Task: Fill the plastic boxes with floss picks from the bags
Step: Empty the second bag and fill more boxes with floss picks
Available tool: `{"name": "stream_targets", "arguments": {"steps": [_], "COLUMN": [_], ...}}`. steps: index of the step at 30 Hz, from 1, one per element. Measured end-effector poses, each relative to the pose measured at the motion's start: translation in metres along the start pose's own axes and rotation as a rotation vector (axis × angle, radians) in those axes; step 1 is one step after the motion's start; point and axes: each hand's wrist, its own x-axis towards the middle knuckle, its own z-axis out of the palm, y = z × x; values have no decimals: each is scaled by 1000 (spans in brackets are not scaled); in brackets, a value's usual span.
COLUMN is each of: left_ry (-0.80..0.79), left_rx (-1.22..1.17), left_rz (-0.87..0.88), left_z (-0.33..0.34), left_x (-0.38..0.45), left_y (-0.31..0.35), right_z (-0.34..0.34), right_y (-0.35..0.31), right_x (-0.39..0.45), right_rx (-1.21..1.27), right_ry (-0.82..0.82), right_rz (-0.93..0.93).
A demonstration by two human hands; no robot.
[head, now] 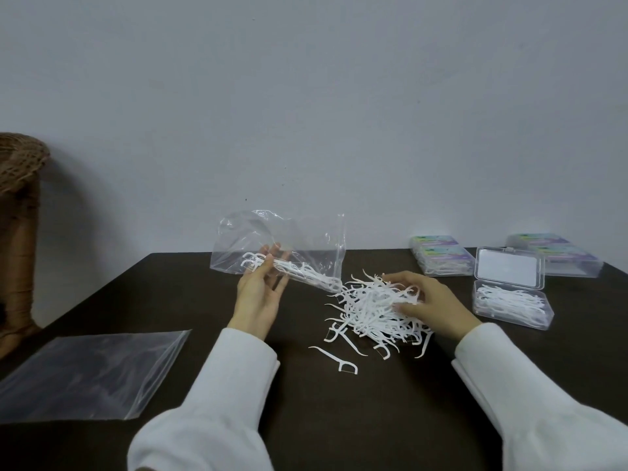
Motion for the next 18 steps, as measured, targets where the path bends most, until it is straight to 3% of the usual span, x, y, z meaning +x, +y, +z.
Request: {"name": "stream_targets", "arguments": {"steps": [7, 14, 18], "left_ry": [-3, -10, -24], "left_rx": [-36, -102, -159], "left_rz": [-33, -49, -47], "left_z": [-1, 2, 7], "left_x": [2, -1, -5], "left_y": [-1, 0, 2], "right_z": [5, 4, 10], "right_y": [-3, -10, -21], "right_x": [-2, -5, -8], "right_rx": [39, 103, 278], "right_ry": [-78, 145, 77], "right_rz": [-101, -182, -187]}}
